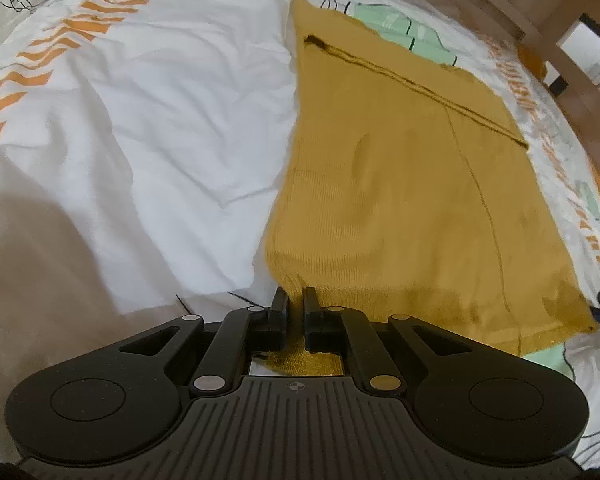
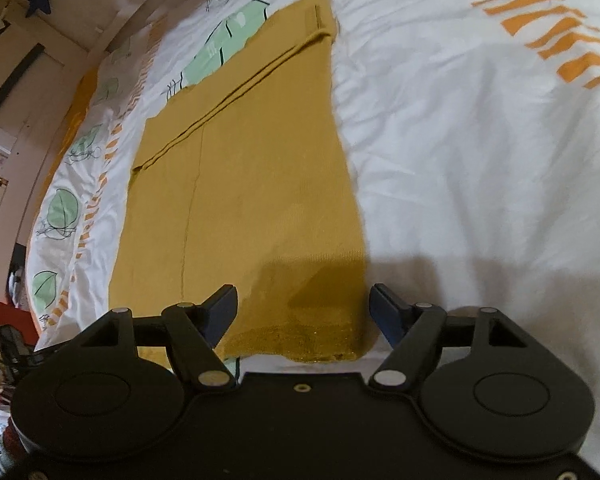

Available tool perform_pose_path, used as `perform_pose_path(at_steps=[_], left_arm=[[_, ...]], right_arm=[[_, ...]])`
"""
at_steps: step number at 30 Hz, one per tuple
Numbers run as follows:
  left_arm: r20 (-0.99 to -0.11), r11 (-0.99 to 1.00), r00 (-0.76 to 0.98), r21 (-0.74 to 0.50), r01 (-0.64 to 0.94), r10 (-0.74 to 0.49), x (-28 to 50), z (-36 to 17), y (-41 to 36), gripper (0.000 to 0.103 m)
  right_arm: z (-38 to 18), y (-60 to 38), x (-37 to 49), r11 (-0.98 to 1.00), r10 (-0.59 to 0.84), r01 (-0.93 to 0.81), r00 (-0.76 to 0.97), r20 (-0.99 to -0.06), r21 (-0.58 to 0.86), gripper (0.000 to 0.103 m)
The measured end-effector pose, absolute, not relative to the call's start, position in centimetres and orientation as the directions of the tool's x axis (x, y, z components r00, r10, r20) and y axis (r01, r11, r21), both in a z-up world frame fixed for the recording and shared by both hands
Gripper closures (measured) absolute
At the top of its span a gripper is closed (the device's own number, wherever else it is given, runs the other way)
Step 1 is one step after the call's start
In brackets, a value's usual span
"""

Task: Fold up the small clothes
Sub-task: 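Grasp the sweater hem with both tools and lift it up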

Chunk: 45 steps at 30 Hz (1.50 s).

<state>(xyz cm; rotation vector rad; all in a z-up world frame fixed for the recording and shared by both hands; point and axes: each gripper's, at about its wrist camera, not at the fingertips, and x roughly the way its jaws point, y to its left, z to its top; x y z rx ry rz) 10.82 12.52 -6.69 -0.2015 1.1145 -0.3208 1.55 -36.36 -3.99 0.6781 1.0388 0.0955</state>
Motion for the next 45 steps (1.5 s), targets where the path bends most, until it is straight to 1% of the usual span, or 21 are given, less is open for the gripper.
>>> perform_pose_path(at_steps=[4, 6, 7, 8, 9, 10, 11, 12, 13, 14, 17, 22, 32, 38, 45], left_arm=[[-0.855, 0.936, 0.383, -0.308, 0.169, -0.350, 10.9, -6.9, 12.2, 0.094], [-0.857, 0.936, 0.376, -0.308, 0.172, -0.351, 11.0, -7.0, 12.1, 0.092], [-0.857, 0.934, 0.373, -0.312, 0.174, -0.356, 11.0, -7.0, 12.0, 0.089], [-0.856, 0.932, 0.370, -0.318, 0.177, -0.362, 11.1, -7.0, 12.0, 0.086], [-0.855, 0.930, 0.367, -0.321, 0.181, -0.366, 11.1, -7.0, 11.9, 0.085], [-0.855, 0.930, 0.367, -0.318, 0.185, -0.366, 11.0, -7.0, 12.0, 0.085], [-0.854, 0.929, 0.369, -0.318, 0.191, -0.368, 11.0, -6.9, 11.9, 0.086], [-0.851, 0.927, 0.371, -0.320, 0.197, -0.372, 10.9, -6.8, 11.9, 0.088], [-0.844, 0.924, 0.379, -0.324, 0.204, -0.380, 10.7, -6.7, 11.9, 0.098], [-0.835, 0.921, 0.391, -0.327, 0.213, -0.387, 10.4, -6.4, 12.0, 0.098], [-0.793, 0.909, 0.446, -0.348, 0.229, -0.416, 9.9, -5.3, 12.1, 0.098], [-0.731, 0.882, 0.498, -0.432, 0.191, -0.466, 10.6, -3.3, 12.7, 0.098], [-0.649, 0.864, 0.595, -0.472, 0.175, -0.475, 13.6, 0.2, 12.2, 0.099], [-0.599, 0.845, 0.638, -0.511, 0.161, -0.484, 17.2, 1.6, 12.0, 0.099], [-0.546, 0.850, 0.697, -0.497, 0.177, -0.465, 23.0, 3.1, 10.9, 0.098]], right_arm=[[-4.2, -36.5, 1.5, 0.781, 0.407, 0.236, 0.511, -0.757, 0.579, 0.027], [-4.3, -36.5, 1.6, 0.778, 0.416, 0.233, 0.505, -0.756, 0.584, 0.028], [-4.4, -36.4, 1.6, 0.778, 0.420, 0.231, 0.498, -0.758, 0.584, 0.030], [-4.5, -36.4, 1.7, 0.781, 0.422, 0.231, 0.491, -0.762, 0.581, 0.035], [-4.5, -36.3, 1.7, 0.785, 0.417, 0.234, 0.485, -0.769, 0.573, 0.041], [-4.6, -36.3, 1.7, 0.788, 0.415, 0.239, 0.475, -0.776, 0.567, 0.057], [-4.7, -36.2, 1.6, 0.792, 0.409, 0.245, 0.468, -0.784, 0.560, 0.082], [-4.7, -36.1, 1.5, 0.796, 0.404, 0.242, 0.469, -0.785, 0.555, 0.086], [-4.5, -36.0, 1.3, 0.799, 0.402, 0.231, 0.481, -0.779, 0.555, 0.086], [-4.2, -35.9, 1.2, 0.803, 0.395, 0.223, 0.496, -0.774, 0.552, 0.086], [-3.0, -35.9, 0.8, 0.804, 0.389, 0.184, 0.557, -0.734, 0.566, 0.086], [-1.7, -36.1, 1.5, 0.781, 0.401, 0.140, 0.634, -0.661, 0.609, 0.086], [0.4, -36.8, 5.4, 0.744, 0.394, 0.089, 0.742, -0.542, 0.662, 0.086], [1.2, -38.2, 8.7, 0.734, 0.359, 0.083, 0.795, -0.489, 0.674, 0.086], [1.3, -40.7, 14.6, 0.707, 0.313, 0.107, 0.839, -0.446, 0.699, 0.086]])
